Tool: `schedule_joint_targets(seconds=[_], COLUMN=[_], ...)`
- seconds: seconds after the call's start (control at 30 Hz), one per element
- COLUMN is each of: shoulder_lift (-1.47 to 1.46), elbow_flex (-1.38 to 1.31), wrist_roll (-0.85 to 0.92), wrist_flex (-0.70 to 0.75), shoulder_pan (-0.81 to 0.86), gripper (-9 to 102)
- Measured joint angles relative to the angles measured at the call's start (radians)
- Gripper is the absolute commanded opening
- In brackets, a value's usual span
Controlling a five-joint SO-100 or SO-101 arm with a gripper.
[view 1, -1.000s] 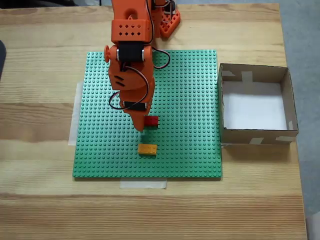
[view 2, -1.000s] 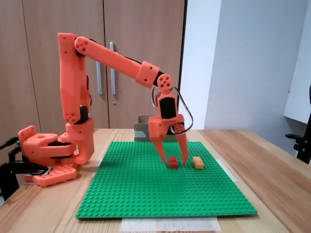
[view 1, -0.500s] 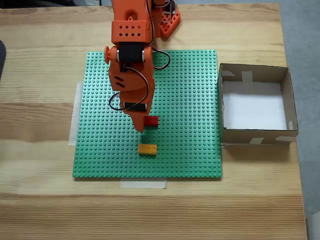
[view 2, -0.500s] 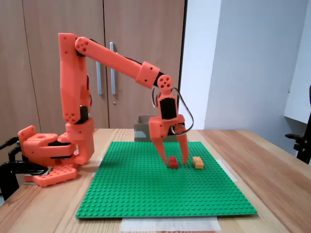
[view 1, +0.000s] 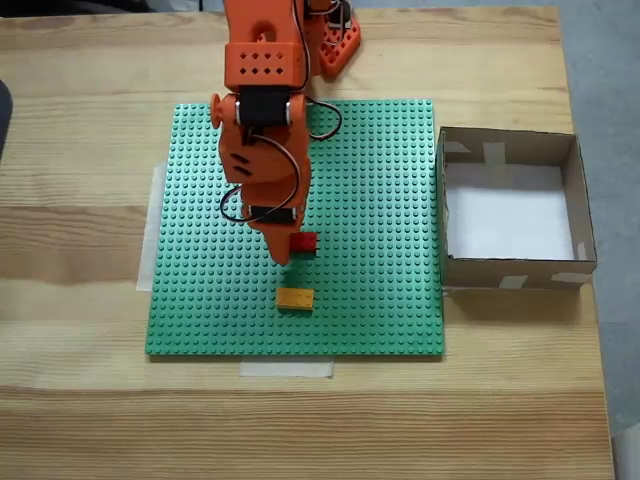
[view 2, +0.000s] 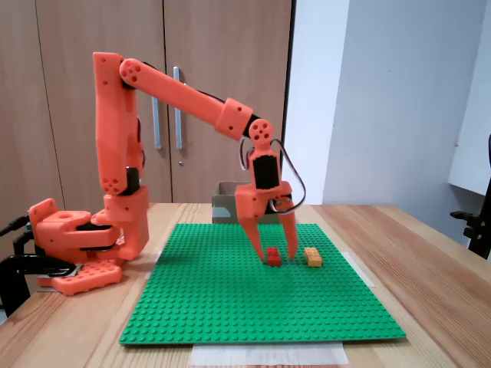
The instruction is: Pick the red lego block and put it in the box.
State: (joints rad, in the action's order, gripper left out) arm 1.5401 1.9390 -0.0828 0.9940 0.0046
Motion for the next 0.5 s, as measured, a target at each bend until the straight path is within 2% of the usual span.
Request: schedule_joint_targets(seconds=[0.5], shoulder_lift=[0.000], elbow_flex=[0.000], wrist_roll=[-0.005], wrist_flex=[0.000], shoulder_pan=[-0.008], gripper=[21])
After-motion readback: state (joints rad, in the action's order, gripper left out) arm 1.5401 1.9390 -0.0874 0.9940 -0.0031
